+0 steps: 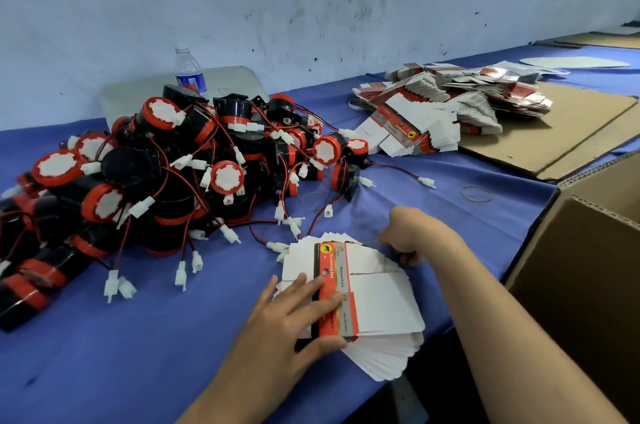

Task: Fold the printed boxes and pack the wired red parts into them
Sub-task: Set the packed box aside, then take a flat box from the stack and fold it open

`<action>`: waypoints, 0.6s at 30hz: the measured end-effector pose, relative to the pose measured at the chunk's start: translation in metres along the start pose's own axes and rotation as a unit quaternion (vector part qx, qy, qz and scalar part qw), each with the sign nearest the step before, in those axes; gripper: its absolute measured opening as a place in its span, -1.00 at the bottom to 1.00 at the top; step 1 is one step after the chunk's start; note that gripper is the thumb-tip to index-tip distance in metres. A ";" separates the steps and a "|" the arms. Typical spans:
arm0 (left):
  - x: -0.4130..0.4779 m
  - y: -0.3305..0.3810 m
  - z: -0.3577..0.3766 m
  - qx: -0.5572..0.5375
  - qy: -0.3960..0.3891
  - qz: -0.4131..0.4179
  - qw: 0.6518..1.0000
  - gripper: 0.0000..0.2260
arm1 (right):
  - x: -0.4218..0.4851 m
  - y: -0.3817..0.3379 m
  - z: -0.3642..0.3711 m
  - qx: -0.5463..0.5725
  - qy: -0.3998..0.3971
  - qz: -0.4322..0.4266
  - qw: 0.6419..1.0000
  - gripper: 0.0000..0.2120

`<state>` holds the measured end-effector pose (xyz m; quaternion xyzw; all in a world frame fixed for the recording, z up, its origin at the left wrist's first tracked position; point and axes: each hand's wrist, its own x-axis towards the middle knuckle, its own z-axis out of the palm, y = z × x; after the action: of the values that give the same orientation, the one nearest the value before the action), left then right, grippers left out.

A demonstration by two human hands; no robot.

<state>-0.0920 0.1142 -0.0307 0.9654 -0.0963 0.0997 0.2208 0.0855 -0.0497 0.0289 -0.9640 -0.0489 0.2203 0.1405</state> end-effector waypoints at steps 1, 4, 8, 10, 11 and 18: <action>0.000 0.003 -0.002 0.005 0.013 0.012 1.000 -0.44 | 0.001 -0.001 0.002 0.018 0.000 -0.002 1.000 -0.74; 0.001 0.004 -0.009 0.025 0.156 0.070 0.985 -0.52 | 0.004 -0.002 0.002 0.043 0.019 -0.009 0.999 -0.71; 0.003 -0.010 -0.023 -0.020 0.349 -0.035 0.936 -0.90 | 0.004 0.004 0.003 0.077 0.019 -0.027 0.996 -0.72; 0.002 -0.019 -0.026 -0.105 0.410 -0.112 0.899 -0.83 | -0.001 0.003 0.001 0.066 0.005 -0.028 0.997 -0.73; 0.002 -0.022 -0.028 -0.155 0.419 -0.139 0.884 -0.85 | -0.003 0.001 -0.001 0.050 0.017 -0.035 0.998 -0.72; 0.003 -0.021 -0.024 -0.336 0.384 -0.152 0.847 -0.73 | -0.062 -0.051 0.016 0.362 0.117 -0.260 0.888 -0.54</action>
<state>-0.0879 0.1430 -0.0176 0.7198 0.1162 0.3891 0.5630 0.0211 -0.0072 0.0554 -0.8178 -0.1977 0.0643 0.5366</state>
